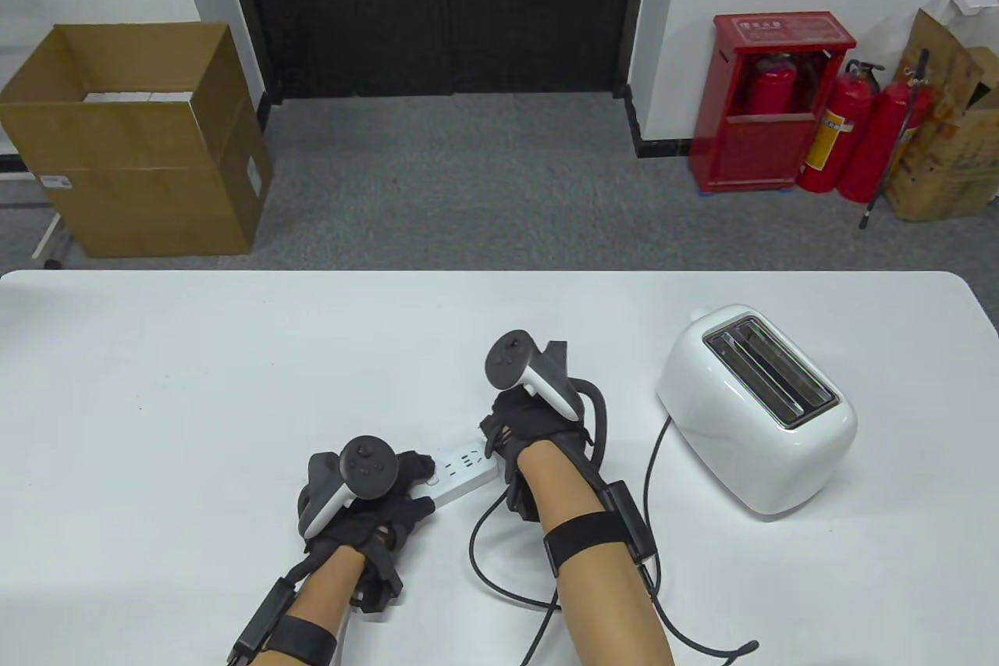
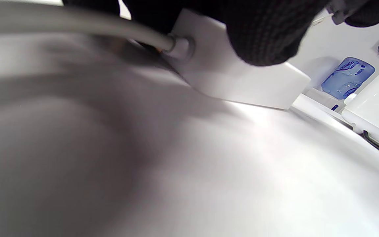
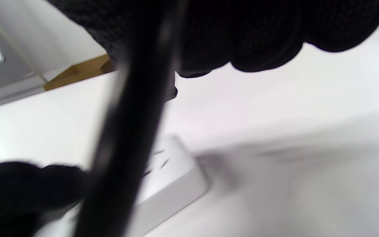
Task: Plug the toaster into the power strip
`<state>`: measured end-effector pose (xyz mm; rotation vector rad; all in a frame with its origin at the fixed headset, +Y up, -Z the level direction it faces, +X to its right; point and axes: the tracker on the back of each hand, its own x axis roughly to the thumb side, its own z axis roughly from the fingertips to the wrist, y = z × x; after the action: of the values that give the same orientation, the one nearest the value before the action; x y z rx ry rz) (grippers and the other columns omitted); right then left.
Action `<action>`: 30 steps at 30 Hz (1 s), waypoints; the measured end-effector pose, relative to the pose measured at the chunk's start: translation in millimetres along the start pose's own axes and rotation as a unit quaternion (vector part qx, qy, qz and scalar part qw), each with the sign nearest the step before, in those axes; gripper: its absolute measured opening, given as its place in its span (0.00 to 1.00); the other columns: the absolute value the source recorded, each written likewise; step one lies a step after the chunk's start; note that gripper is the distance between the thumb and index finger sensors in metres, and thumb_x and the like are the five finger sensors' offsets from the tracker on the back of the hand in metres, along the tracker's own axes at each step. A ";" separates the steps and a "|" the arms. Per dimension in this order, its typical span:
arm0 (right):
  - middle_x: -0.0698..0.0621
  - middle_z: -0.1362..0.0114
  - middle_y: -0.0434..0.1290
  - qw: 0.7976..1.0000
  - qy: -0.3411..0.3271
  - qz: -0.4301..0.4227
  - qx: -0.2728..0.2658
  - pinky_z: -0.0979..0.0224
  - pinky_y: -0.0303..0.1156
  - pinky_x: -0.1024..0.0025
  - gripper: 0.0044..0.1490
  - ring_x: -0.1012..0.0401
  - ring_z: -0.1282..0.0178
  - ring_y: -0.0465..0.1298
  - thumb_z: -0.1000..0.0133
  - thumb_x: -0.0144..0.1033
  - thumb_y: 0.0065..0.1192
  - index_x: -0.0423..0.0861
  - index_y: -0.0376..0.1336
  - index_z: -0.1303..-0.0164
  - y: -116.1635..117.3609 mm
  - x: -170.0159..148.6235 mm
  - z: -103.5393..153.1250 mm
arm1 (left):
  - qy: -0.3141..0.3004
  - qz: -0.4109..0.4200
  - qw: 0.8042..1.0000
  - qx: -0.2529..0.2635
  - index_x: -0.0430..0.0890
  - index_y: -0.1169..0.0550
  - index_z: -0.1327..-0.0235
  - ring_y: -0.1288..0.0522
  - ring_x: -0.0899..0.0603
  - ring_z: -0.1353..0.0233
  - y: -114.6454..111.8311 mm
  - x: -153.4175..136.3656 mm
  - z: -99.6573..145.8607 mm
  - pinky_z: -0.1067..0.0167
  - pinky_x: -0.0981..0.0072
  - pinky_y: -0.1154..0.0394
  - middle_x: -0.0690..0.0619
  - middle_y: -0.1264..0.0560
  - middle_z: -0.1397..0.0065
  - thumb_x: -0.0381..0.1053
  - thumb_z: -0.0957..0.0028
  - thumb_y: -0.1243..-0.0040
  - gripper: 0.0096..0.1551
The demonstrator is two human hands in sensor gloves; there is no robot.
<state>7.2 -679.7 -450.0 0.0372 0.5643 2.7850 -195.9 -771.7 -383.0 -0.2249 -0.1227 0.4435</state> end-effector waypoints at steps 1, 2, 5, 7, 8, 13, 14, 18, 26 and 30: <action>0.51 0.70 0.79 1.000 -0.001 0.008 0.009 0.55 0.75 0.45 0.31 0.49 0.65 0.78 0.51 0.46 0.66 0.32 0.73 0.54 2.1 5.1 -0.8 | 0.000 0.000 1.000 0.000 0.66 0.34 0.32 0.31 0.50 0.21 0.0 0.1 0.1 0.28 0.45 0.34 0.62 0.34 0.19 0.60 0.54 0.34 0.35; 0.51 0.71 0.79 1.000 -0.001 0.020 0.019 0.56 0.75 0.46 0.31 0.50 0.65 0.79 0.51 0.46 0.66 0.32 0.74 0.55 5.3 12.0 -2.3 | 0.000 0.000 1.000 0.000 0.66 0.34 0.32 0.31 0.50 0.21 0.0 0.0 0.1 0.28 0.45 0.34 0.61 0.34 0.19 0.60 0.54 0.34 0.35; 0.52 0.73 0.79 0.998 0.009 0.054 0.033 0.56 0.76 0.46 0.31 0.50 0.66 0.79 0.51 0.48 0.67 0.31 0.75 0.58 11.4 23.6 -5.6 | 0.000 0.000 1.000 0.000 0.66 0.34 0.32 0.31 0.50 0.21 0.1 -0.3 -0.1 0.27 0.45 0.34 0.61 0.34 0.19 0.60 0.54 0.34 0.35; 0.53 0.74 0.79 0.997 0.015 0.067 0.041 0.57 0.76 0.47 0.31 0.51 0.67 0.79 0.52 0.48 0.67 0.31 0.75 0.60 15.1 28.0 -8.7 | -0.001 0.001 1.000 -0.001 0.66 0.35 0.32 0.31 0.50 0.21 0.1 -0.4 -0.1 0.28 0.45 0.34 0.61 0.34 0.19 0.60 0.54 0.34 0.35; 0.53 0.74 0.79 0.996 0.017 0.073 0.046 0.57 0.76 0.47 0.31 0.51 0.67 0.79 0.52 0.48 0.68 0.31 0.75 0.60 16.9 29.5 -10.4 | -0.001 0.001 1.000 -0.001 0.66 0.35 0.32 0.31 0.50 0.21 0.1 -0.4 -0.1 0.27 0.45 0.34 0.61 0.34 0.19 0.60 0.54 0.34 0.35; 0.53 0.75 0.79 0.994 0.028 0.087 0.056 0.57 0.76 0.47 0.31 0.51 0.67 0.79 0.52 0.49 0.68 0.32 0.75 0.61 24.7 32.5 -17.1 | -0.002 0.001 1.000 -0.002 0.66 0.35 0.32 0.31 0.50 0.20 0.2 -0.7 -0.4 0.27 0.45 0.34 0.61 0.34 0.19 0.60 0.54 0.34 0.35; 0.53 0.75 0.79 0.994 0.030 0.090 0.057 0.57 0.76 0.47 0.31 0.51 0.67 0.79 0.52 0.49 0.68 0.32 0.75 0.60 25.5 32.8 -17.7 | -0.002 0.001 1.000 -0.002 0.65 0.35 0.32 0.31 0.50 0.21 0.3 -0.8 -0.4 0.27 0.45 0.34 0.61 0.34 0.19 0.59 0.54 0.34 0.35; 0.53 0.75 0.78 0.993 0.036 0.094 0.058 0.57 0.76 0.47 0.31 0.51 0.67 0.79 0.52 0.49 0.68 0.32 0.75 0.61 27.7 35.0 -21.3 | -0.002 0.002 1.000 -0.003 0.65 0.35 0.32 0.31 0.50 0.20 0.2 -0.9 -0.6 0.27 0.45 0.34 0.61 0.34 0.19 0.60 0.53 0.34 0.35; 0.54 0.75 0.78 0.989 0.055 0.107 0.082 0.56 0.76 0.47 0.31 0.52 0.67 0.79 0.51 0.49 0.68 0.31 0.75 0.62 32.0 43.0 -29.9 | -0.003 0.001 1.000 -0.004 0.65 0.35 0.32 0.31 0.50 0.20 -0.5 -0.8 -0.6 0.27 0.45 0.35 0.61 0.34 0.19 0.60 0.53 0.35 0.35; 0.54 0.75 0.77 0.985 0.073 0.121 0.095 0.56 0.76 0.47 0.31 0.52 0.67 0.79 0.51 0.49 0.67 0.31 0.74 0.61 42.5 43.3 -35.6 | -0.004 0.002 1.000 -0.006 0.66 0.35 0.32 0.32 0.49 0.20 -0.9 -0.9 -0.6 0.27 0.45 0.35 0.61 0.34 0.19 0.60 0.53 0.35 0.35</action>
<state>-49.2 -717.7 -468.0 -0.0613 0.9166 2.9736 -196.3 -772.9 -383.4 -0.2344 -0.1337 0.4473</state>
